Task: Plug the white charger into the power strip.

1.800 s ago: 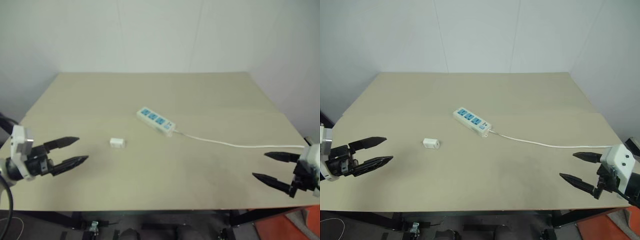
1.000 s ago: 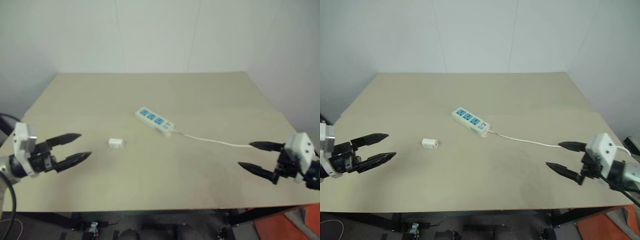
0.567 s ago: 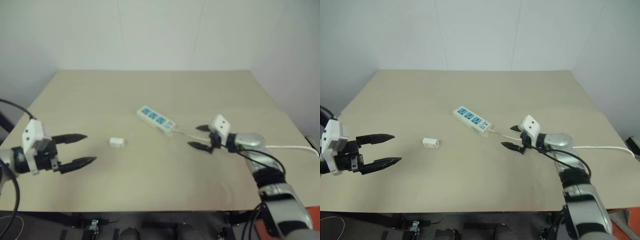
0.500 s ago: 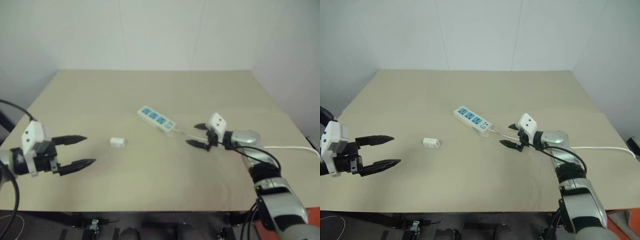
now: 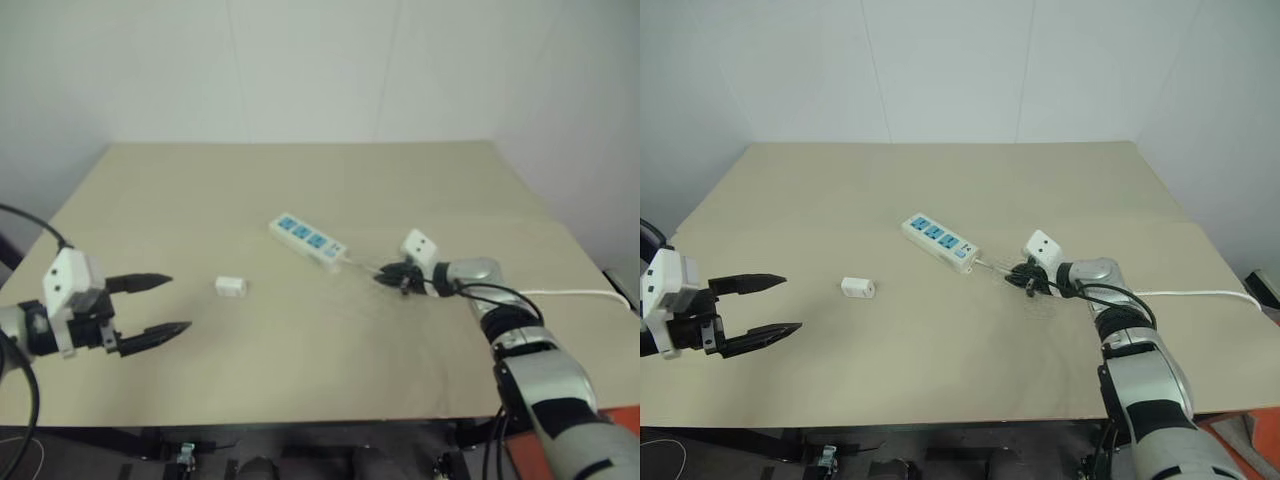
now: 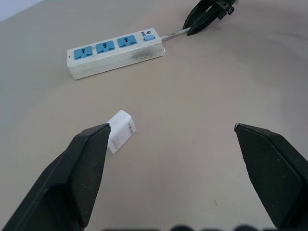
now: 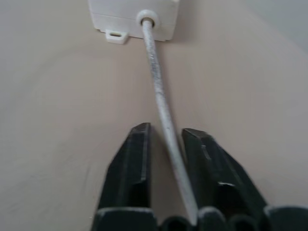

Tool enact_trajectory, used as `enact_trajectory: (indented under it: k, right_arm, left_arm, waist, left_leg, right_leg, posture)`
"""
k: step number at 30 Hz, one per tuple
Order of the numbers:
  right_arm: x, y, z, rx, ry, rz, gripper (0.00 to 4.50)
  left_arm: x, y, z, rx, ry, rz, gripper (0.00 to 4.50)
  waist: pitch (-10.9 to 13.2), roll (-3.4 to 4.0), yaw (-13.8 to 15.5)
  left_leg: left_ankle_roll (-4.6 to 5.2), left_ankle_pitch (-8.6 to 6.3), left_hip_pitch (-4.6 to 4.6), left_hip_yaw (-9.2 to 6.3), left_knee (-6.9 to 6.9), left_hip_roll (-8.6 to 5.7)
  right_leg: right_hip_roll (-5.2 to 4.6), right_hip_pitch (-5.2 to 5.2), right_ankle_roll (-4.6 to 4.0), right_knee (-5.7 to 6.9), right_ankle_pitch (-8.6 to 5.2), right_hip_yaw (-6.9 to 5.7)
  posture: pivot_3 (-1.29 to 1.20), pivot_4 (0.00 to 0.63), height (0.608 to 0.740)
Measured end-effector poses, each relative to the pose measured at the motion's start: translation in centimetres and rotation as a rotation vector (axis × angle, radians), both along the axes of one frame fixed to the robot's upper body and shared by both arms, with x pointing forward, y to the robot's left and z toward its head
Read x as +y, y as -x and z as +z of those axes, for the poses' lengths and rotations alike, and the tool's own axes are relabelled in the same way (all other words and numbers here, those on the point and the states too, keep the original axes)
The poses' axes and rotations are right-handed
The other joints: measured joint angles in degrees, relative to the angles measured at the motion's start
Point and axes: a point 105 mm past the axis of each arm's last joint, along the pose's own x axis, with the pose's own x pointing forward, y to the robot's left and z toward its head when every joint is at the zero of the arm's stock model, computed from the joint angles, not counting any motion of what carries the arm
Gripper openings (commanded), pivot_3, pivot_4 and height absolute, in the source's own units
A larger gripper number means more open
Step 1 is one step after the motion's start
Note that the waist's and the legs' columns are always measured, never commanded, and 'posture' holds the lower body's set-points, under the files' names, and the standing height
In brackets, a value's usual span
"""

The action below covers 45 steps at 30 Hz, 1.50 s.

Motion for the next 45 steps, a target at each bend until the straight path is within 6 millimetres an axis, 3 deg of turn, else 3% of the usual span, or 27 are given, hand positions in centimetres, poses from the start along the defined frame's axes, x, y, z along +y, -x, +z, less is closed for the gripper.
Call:
enact_trajectory:
  k: [2,7,10,17,21,30,37,45]
  right_arm:
    - [0.1,0.0,0.1,-0.008,0.003,0.007,0.07]
    - [0.3,0.5,0.0,-0.036,0.008,0.054,0.07]
    - [-0.3,2.2,-0.3,-0.062,0.001,0.120,0.07]
    - [-5.0,7.6,0.3,-0.117,0.027,0.153,0.07]
    - [-5.4,8.7,0.5,-0.136,0.030,0.106,1.31]
    - [-3.0,9.3,1.5,-0.182,-0.107,0.051,4.49]
    - [-0.8,9.4,2.6,-0.222,-0.275,0.012,4.49]
    - [2.3,7.4,1.5,-0.224,-0.317,-0.045,4.49]
  left_arm:
    - [0.0,-0.1,-0.1,-0.002,-0.004,0.000,4.50]
    - [-0.1,-0.4,0.0,-0.017,0.005,-0.013,4.50]
    - [-0.2,-0.6,0.1,-0.023,0.006,-0.026,4.50]
    - [-0.2,-0.5,0.4,-0.030,0.032,-0.042,4.50]
    - [-0.6,-0.9,1.1,-0.056,0.044,-0.058,4.50]
    - [-1.0,-1.6,0.8,-0.038,0.047,-0.084,4.50]
    - [-0.9,-1.8,0.8,-0.036,0.038,-0.083,4.50]
    - [-1.0,-1.8,0.9,-0.039,0.034,-0.086,4.50]
  waist:
    - [0.0,0.00,-0.2]
    - [0.0,0.00,-0.4]
    - [0.0,0.00,-0.2]
    - [0.0,0.03,0.7]
    - [0.0,0.02,0.0]
    - [0.0,0.02,0.0]
    - [0.0,0.01,0.0]
    - [0.0,0.02,-0.2]
  left_leg:
    - [0.00,0.00,0.02,0.00,0.00,0.00]
    - [0.00,0.00,-0.01,-0.02,-0.01,0.01]
    - [0.00,-0.01,-0.09,-0.07,-0.02,0.00]
    - [-0.01,-0.01,-0.12,-0.03,-0.02,-0.04]
    - [0.00,0.00,0.06,-0.02,-0.02,0.04]
    - [0.00,-0.01,-0.04,0.01,-0.01,0.02]
    - [-0.01,0.00,-0.06,0.00,-0.01,0.02]
    - [-0.01,0.00,-0.06,0.01,0.00,0.02]
  right_leg:
    - [0.00,0.03,0.00,-0.01,0.00,0.00]
    - [0.01,0.01,0.01,-0.02,-0.01,0.00]
    - [-0.01,-0.01,0.02,-0.06,-0.01,-0.06]
    - [-0.06,-0.06,0.05,-0.04,-0.03,-0.06]
    - [0.12,0.00,0.39,0.03,-0.23,0.05]
    - [0.08,-0.02,0.11,-0.03,-0.07,0.09]
    - [0.07,-0.06,0.12,-0.02,-0.07,0.06]
    - [0.08,-0.09,0.10,0.00,-0.05,0.08]
  posture:
    - [0.00,0.150,0.740]
    - [0.00,0.150,0.740]
    - [0.00,0.150,0.740]
    - [0.00,0.150,0.740]
    - [0.00,0.150,0.740]
    - [0.00,0.150,0.740]
    - [0.00,0.150,0.740]
    - [0.00,0.150,0.740]
